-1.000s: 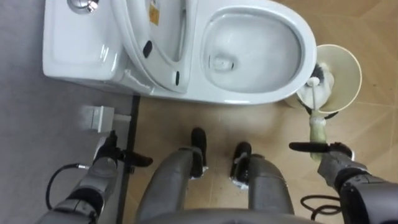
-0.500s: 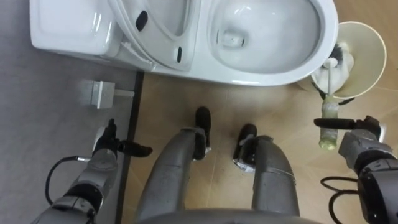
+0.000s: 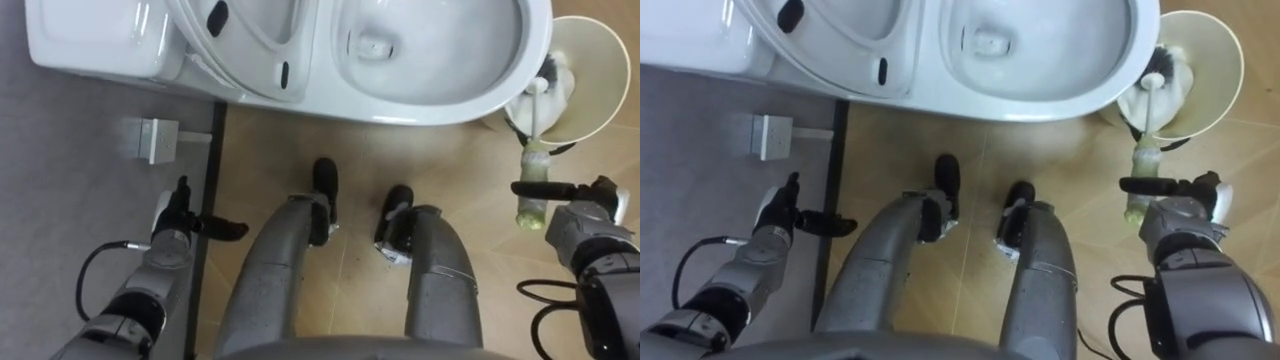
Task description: Brush toilet
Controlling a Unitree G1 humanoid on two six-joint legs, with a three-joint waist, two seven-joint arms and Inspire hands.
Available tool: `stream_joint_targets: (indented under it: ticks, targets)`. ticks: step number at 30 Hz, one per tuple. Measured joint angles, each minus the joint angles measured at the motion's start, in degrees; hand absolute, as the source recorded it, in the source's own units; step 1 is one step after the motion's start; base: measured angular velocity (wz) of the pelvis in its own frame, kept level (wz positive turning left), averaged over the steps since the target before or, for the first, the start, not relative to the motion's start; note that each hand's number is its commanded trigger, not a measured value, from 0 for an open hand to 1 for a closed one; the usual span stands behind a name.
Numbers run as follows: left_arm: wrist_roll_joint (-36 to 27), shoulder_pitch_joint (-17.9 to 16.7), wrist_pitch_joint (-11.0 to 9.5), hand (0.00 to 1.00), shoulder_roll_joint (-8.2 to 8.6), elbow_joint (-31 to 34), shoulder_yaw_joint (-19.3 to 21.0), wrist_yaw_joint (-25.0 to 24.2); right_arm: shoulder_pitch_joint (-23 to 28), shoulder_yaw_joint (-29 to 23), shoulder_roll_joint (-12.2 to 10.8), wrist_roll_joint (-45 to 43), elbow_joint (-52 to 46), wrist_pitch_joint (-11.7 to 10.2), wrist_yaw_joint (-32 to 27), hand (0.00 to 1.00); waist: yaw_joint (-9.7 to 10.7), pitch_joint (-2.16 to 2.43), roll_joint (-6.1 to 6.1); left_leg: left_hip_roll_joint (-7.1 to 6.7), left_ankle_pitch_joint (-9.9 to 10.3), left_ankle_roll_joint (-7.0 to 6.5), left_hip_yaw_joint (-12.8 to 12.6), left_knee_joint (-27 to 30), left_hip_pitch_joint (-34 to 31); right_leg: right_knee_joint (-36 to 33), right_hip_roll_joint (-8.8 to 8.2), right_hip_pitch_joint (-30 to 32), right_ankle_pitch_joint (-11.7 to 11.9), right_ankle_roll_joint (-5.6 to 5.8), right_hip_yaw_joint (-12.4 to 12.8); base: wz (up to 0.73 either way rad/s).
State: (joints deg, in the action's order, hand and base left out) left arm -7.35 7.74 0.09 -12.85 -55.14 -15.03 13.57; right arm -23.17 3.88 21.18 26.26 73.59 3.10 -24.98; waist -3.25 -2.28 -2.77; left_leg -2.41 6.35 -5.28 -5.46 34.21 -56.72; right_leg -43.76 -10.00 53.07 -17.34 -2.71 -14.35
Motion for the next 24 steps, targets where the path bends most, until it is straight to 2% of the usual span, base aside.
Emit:
stream_joint_targets:
  ticks: [5, 9, 13, 17, 20, 22, 24]
  targets:
    - [0.1, -0.1, 0.4, 0.00, -1.31, 0.5, -0.9, 0.1, -0.4, 1.7, 0.0, 2.7, 0.0, 0.0, 0.7, 0.00, -0.3, 0.04, -0.03, -0.10, 0.0, 0.02, 0.9, 1.4, -1.6, -0.5, 0.13, 1.0, -0.3, -0.02, -0.6, 0.07]
    - [0.0, -0.2, 1.3, 0.00, -1.51, 2.0, -0.9, 0.5, -0.5, 2.0, -0.1, 3.3, 0.0, 0.1, 2.1, 0.00, -1.1, 0.04, -0.21, -0.37, 0.2, -0.11, 0.9, 3.0, -3.7, -2.7, -0.46, 3.1, -0.9, -0.11, -0.7, 0.06]
    - [0.0, -0.1, 1.6, 0.00, -1.53, 2.5, -0.9, 0.5, -0.5, 4.7, -0.1, 3.6, 0.0, 0.2, 2.9, 0.00, -2.3, 0.04, -0.26, -0.51, 0.4, 0.12, 0.8, 3.9, -4.9, -4.6, -0.84, 4.7, -1.7, -0.32, -0.2, 0.02]
    - [0.0, -0.3, 2.1, 0.00, -1.52, 3.0, -1.0, 0.5, -0.4, 6.3, -0.1, 3.6, 0.0, 0.1, 3.8, 0.00, -3.4, 0.07, -0.58, -0.30, 0.4, 0.63, 1.0, 4.8, -6.3, -5.7, -1.21, 5.9, -1.9, -0.72, -0.7, 0.03]
    - [0.0, -0.5, 2.3, 0.00, -1.52, 3.2, -1.0, 0.6, -0.4, 6.3, -0.1, 3.6, 0.0, 0.1, 4.4, 0.00, -3.5, 0.04, -0.78, -0.34, 0.4, 0.69, 1.1, 5.3, -6.8, -6.5, -1.75, 6.3, -2.2, -1.20, -1.3, 0.05]
    - [0.0, -0.7, 2.4, 0.00, -1.52, 3.7, -1.0, 0.8, -0.4, 6.4, -0.1, 3.6, -0.1, 0.1, 4.5, 1.00, -3.5, 0.04, -0.78, -0.34, 0.4, 0.72, 0.9, 5.4, -6.9, -6.7, -1.85, 6.4, -2.3, -1.38, -1.4, 0.02]
    - [0.0, -0.9, 2.4, 0.00, -1.52, 4.6, -1.0, 0.9, -0.4, 6.5, 0.0, 3.6, -0.6, 0.1, 4.5, 1.00, -3.5, 0.05, -0.79, -0.34, 0.4, 0.76, 1.1, 5.5, -7.1, -6.8, -1.89, 6.6, -2.4, -1.44, -1.4, 0.00]
